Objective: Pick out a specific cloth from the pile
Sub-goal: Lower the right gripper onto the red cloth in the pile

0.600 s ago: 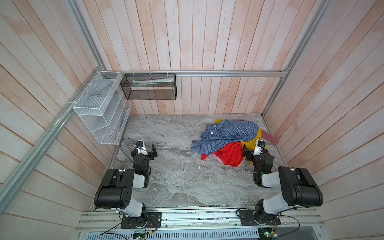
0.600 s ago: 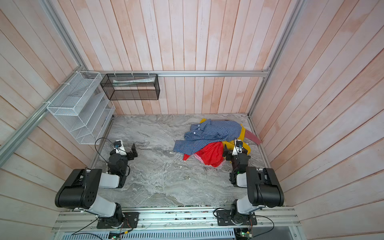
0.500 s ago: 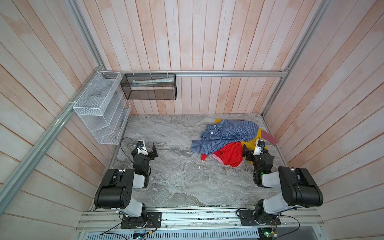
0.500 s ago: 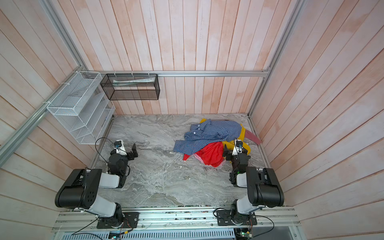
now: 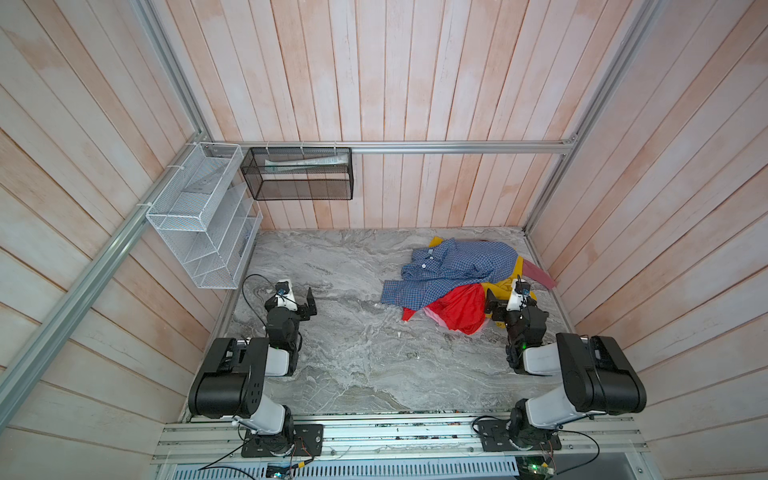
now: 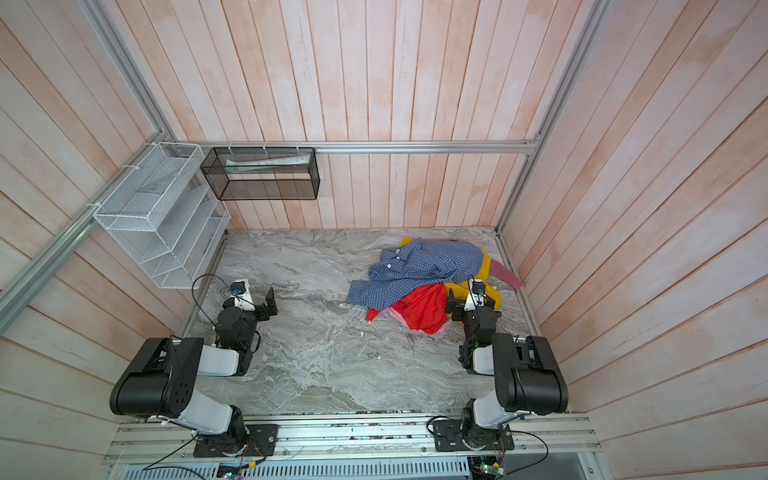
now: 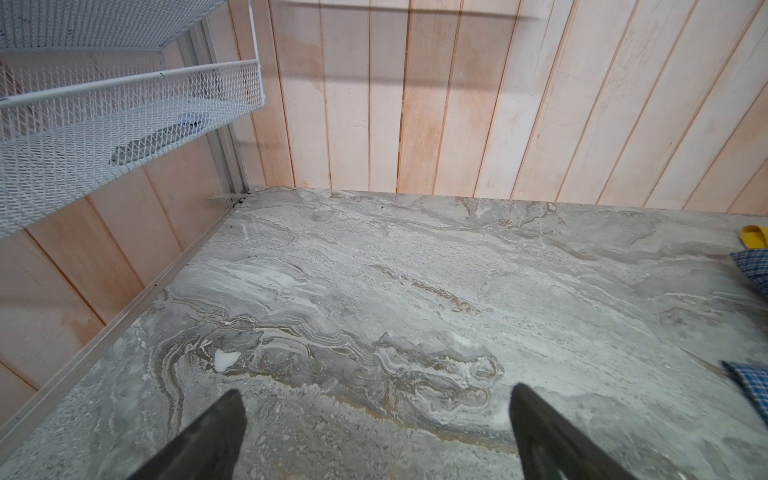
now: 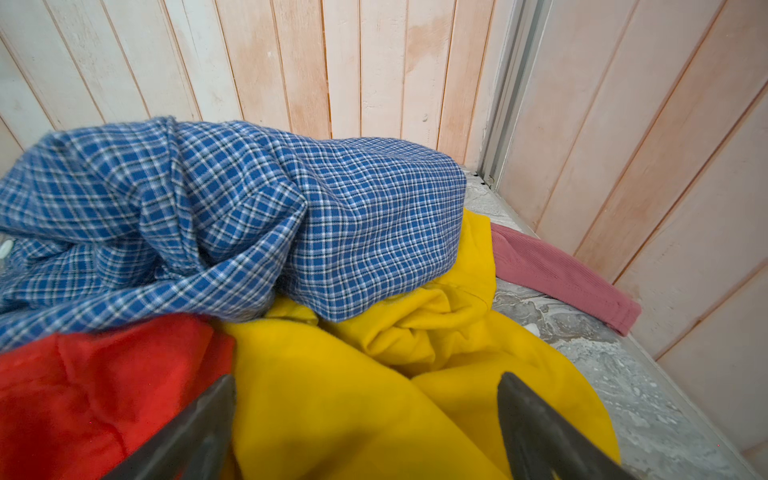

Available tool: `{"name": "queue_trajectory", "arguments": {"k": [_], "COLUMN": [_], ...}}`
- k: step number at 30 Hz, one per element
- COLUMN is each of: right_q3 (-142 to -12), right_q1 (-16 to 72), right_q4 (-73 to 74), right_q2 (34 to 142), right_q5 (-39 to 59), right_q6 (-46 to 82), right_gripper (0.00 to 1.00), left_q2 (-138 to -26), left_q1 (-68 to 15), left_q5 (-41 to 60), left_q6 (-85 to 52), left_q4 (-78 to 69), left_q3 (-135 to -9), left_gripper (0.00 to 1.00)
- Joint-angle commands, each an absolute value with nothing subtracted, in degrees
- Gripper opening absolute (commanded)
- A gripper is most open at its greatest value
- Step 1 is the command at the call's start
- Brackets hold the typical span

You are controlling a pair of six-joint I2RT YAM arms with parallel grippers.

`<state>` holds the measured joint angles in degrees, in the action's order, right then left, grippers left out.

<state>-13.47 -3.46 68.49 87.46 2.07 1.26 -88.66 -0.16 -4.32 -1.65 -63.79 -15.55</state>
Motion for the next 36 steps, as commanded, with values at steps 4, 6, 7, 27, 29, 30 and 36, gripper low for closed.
{"name": "queue_trajectory", "arguments": {"k": [4,6,7,27,29,30,36], "right_q3": [-14.4,-14.3,-14.3,-25.1,-25.1,-25.4,-26.4], "right_q1": [-3.6,-3.6,-3.6,-8.2,-7.9,-7.5,2.3], "right_q4": [67.8,67.9,67.9,15.4,12.5,10.7,0.5], "right_q2": [86.9,86.8,86.8,56.1,54.4,53.7,49.7], "right_q5": [2.7,2.7,2.7,17.4,20.0,20.4,13.7], "right_q6": [1.6,1.6,1.6,26.2,27.3,27.3,31.7], "right_gripper": [0.98,0.96,0.94,0.87,0.84,0.83,0.78], "left_q2": [-88.3,-88.2,-87.9,-59.3,-59.4,-59.7,-64.3], "left_q1": [0.5,0.4,0.4,-8.0,-11.9,-13.6,-24.0], "left_q5": [-2.6,-2.7,-3.5,-8.2,-10.4,-11.6,-16.2], "left_q6": [-1.2,-1.2,-1.6,-25.3,-24.3,-24.0,-21.7], "left_q4": [-63.0,-63.3,-62.7,-15.4,-14.1,-13.7,-14.1], "left_q3": [-16.7,-16.7,-17.2,-24.8,-25.7,-26.2,-29.0], "left_gripper": [1.00,1.00,1.00,1.00,1.00,1.00,1.00]}}
